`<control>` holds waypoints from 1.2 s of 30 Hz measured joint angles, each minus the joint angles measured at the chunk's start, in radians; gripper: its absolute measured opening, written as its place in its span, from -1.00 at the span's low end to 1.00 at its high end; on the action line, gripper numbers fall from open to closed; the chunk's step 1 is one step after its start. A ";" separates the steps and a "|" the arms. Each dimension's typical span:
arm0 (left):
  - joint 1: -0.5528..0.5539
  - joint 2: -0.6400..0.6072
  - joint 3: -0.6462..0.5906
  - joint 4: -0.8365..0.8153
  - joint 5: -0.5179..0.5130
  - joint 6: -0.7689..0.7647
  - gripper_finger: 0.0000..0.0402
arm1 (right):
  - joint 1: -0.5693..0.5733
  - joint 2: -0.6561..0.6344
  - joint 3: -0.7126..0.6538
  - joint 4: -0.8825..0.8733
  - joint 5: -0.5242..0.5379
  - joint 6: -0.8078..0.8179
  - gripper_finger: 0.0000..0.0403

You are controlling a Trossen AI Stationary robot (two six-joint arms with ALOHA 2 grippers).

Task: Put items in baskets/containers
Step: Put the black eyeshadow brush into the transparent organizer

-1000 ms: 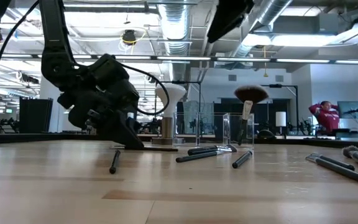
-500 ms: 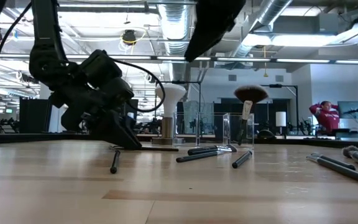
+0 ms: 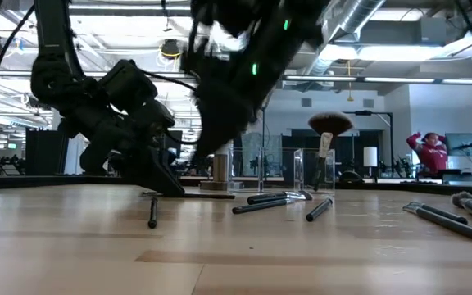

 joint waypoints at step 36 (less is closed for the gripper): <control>-0.122 -0.195 -0.035 -0.060 -0.130 -0.019 -0.94 | -0.064 0.055 0.000 0.134 -0.128 -0.054 -0.58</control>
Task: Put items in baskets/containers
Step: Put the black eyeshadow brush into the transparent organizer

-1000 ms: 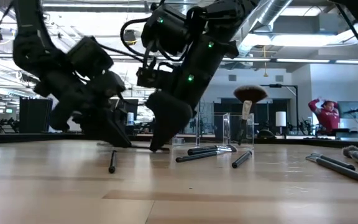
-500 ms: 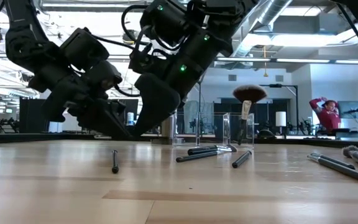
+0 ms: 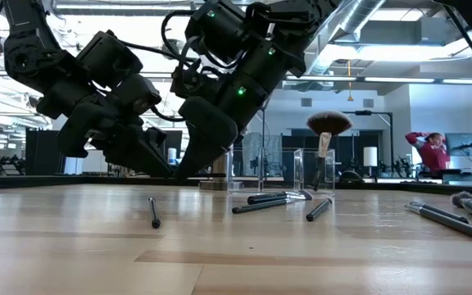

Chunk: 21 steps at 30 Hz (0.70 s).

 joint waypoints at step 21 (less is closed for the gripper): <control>0.000 -0.076 0.002 0.018 -0.055 -0.047 -0.69 | -0.004 -0.020 -0.002 -0.139 0.028 0.111 -0.97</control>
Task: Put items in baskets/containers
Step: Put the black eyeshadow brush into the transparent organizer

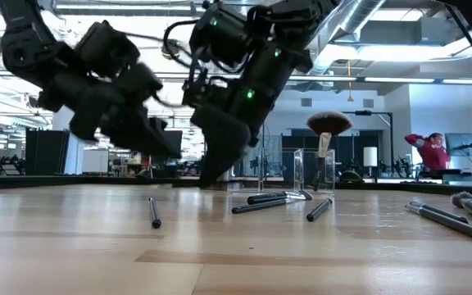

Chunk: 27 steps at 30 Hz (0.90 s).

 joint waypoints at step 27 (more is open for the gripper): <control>0.001 -0.537 -0.112 0.024 -0.005 -0.156 -0.70 | 0.043 -0.633 -0.738 0.871 0.450 -0.095 -0.98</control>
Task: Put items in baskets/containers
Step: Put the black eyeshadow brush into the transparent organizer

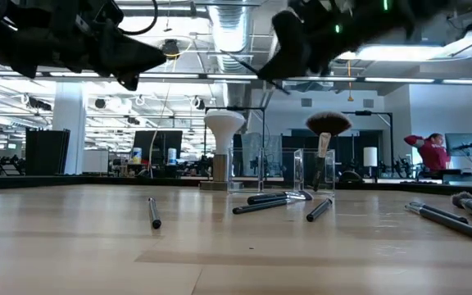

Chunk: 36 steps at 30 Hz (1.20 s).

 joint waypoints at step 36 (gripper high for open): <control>0.027 0.216 0.079 0.328 -0.165 0.004 -0.16 | -0.183 0.364 0.147 0.505 -0.762 0.107 -0.98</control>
